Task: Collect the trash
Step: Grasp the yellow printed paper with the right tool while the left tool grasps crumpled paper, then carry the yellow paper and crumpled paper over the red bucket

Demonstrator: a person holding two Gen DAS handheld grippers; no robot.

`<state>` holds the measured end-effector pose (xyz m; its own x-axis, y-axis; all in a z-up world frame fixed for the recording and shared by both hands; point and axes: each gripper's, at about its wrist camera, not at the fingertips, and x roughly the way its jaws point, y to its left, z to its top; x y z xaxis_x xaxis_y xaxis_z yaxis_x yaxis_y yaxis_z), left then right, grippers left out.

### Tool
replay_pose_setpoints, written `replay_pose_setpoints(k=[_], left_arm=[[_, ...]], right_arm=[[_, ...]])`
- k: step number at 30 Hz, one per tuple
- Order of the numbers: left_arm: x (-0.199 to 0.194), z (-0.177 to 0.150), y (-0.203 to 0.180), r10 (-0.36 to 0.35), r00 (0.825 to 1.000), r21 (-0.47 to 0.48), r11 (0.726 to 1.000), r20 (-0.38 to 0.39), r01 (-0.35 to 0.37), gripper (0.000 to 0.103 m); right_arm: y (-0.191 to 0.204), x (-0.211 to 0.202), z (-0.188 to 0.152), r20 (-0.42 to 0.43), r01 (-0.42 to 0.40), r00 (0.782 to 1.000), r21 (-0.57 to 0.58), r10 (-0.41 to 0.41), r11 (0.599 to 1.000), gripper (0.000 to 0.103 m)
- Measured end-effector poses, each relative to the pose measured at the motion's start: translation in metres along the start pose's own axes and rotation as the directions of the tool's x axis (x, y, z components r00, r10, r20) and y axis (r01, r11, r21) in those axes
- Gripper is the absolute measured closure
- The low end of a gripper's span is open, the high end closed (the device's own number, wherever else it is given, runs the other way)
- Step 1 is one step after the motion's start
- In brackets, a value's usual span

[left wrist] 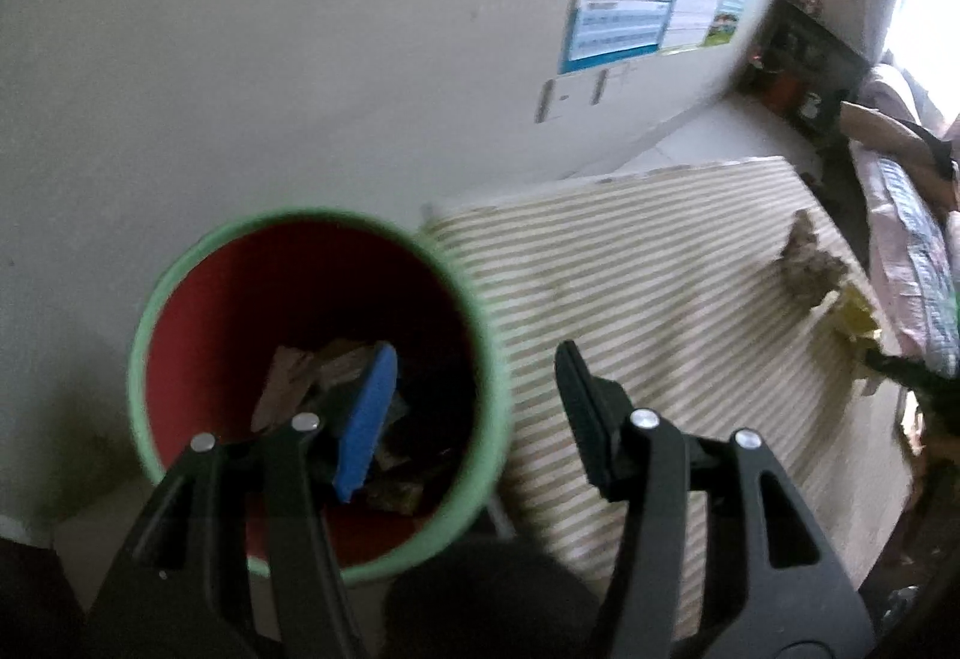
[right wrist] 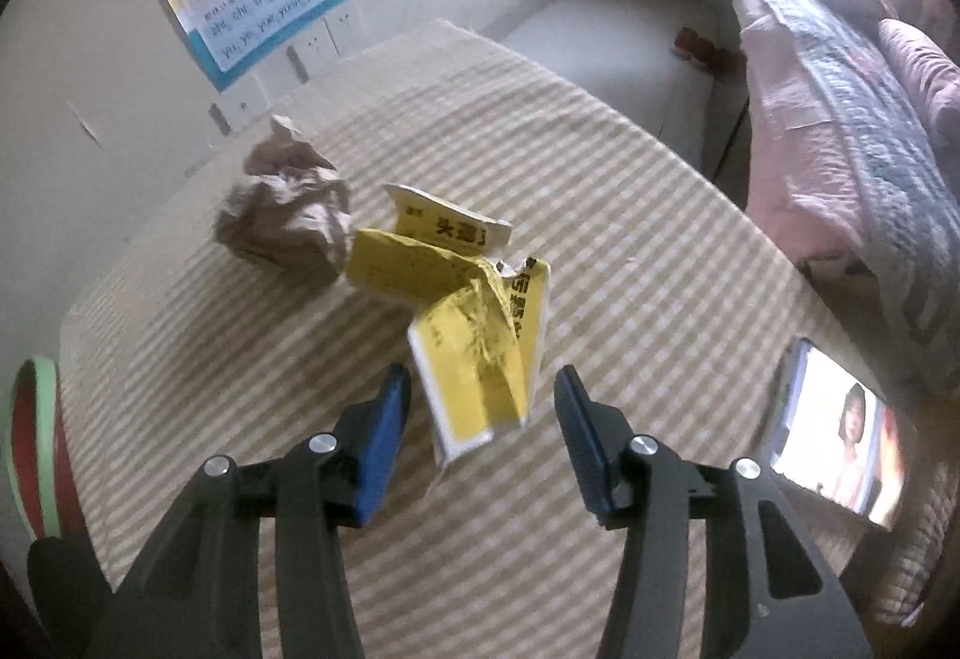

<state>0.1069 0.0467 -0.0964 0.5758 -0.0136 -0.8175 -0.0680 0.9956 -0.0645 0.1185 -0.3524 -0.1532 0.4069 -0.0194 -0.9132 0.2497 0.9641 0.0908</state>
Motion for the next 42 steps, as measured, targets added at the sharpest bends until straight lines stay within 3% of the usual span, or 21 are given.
replay_pose_setpoints(k=[2,3,5,9,13,18,22,29,32,36,42], left_arm=[[0.005,0.009,-0.025,-0.031,1.000,0.030,0.999,0.003,0.031,0.048],[0.009,0.012,-0.040,-0.048,0.999,0.051,0.998,0.000,0.048,0.048],[0.017,0.016,-0.068,-0.081,0.997,0.088,0.993,-0.014,0.082,0.048],[0.037,0.024,-0.135,-0.161,0.986,0.159,0.973,-0.047,0.167,0.047],[0.052,0.033,-0.199,-0.217,0.974,0.224,0.948,-0.061,0.226,0.038],[0.077,0.046,-0.274,-0.238,0.968,0.323,0.913,-0.076,0.250,0.037],[0.102,0.047,-0.314,-0.226,0.968,0.361,0.899,-0.105,0.249,0.037],[0.145,0.046,-0.331,-0.150,0.973,0.371,0.906,-0.175,0.206,0.037],[0.151,0.047,-0.323,-0.148,0.970,0.342,0.917,-0.191,0.207,0.050],[0.140,0.045,-0.317,-0.169,0.971,0.343,0.914,-0.166,0.218,0.061],[0.098,0.031,-0.297,-0.189,0.979,0.372,0.906,-0.070,0.202,0.062]], right_arm=[[0.000,0.008,0.002,-0.011,-0.005,1.000,0.003,0.005,1.000,0.059],[-0.002,0.010,0.002,-0.010,-0.004,1.000,0.005,0.004,1.000,0.071],[-0.006,0.010,-0.001,-0.004,-0.006,1.000,0.011,0.006,1.000,0.076],[-0.010,-0.005,-0.016,0.023,-0.056,0.998,0.021,0.056,0.998,0.077],[-0.001,-0.028,-0.053,0.042,-0.083,0.996,-0.029,0.084,0.996,0.077],[0.004,-0.040,-0.102,0.005,-0.142,0.990,-0.004,0.142,0.990,0.077],[0.009,-0.041,-0.119,0.003,-0.160,0.987,0.002,0.160,0.987,0.076],[0.003,-0.041,-0.121,0.013,-0.188,0.982,0.022,0.188,0.982,0.076],[-0.005,-0.043,-0.123,0.017,-0.200,0.980,0.037,0.199,0.979,0.076],[-0.009,-0.046,-0.125,0.019,-0.204,0.979,0.046,0.203,0.978,0.076],[-0.012,-0.048,-0.124,0.024,-0.197,0.980,0.046,0.196,0.979,0.076]])
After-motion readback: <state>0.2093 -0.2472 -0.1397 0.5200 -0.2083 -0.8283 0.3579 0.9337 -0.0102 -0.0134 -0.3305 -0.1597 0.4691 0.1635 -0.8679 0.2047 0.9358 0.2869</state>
